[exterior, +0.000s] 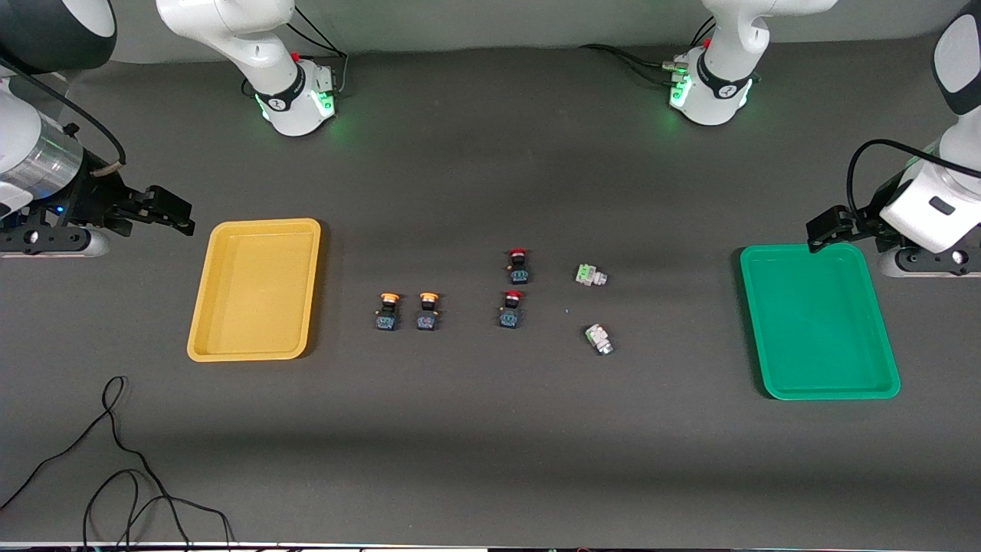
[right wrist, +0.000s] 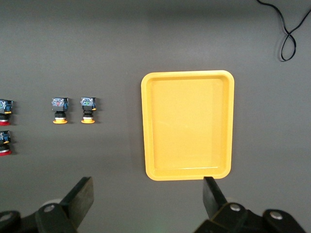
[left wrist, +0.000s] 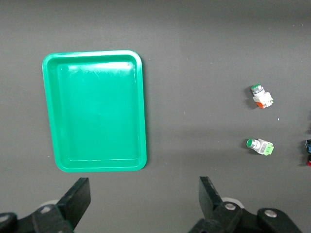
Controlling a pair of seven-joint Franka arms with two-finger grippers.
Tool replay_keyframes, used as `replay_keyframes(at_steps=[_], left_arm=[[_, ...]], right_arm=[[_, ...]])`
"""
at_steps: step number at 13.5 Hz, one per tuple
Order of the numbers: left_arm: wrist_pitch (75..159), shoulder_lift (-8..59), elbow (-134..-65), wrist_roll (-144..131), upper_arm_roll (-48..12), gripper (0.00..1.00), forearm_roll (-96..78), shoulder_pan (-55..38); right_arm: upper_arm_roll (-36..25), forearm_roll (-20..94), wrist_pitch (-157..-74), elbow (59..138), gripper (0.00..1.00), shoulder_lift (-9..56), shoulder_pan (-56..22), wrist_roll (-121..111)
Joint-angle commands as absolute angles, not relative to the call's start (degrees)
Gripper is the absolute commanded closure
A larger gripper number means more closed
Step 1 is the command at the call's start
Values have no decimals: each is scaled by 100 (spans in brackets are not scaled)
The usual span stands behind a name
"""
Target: Place green and yellow buttons in trays
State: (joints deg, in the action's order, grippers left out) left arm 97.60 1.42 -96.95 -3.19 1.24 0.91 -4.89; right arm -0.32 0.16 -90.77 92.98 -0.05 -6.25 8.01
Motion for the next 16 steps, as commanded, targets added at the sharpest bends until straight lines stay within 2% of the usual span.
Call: replay_keyframes(at_steps=[1,13,16], left_arm=[[9685,88,-9677,-387,88,1,44,-457],[9659,79,-9712,-457,88,1,44,-475],[9650,70,-9826,-1218,62,1,44,-597]], right_arm=[[-88,-53,-9097,9403,0,-96,-686,729],[-88,-44,-9097,9360,0,-62,-650,747],[-88,-44,-9070,9360,0,-70,-668,800]])
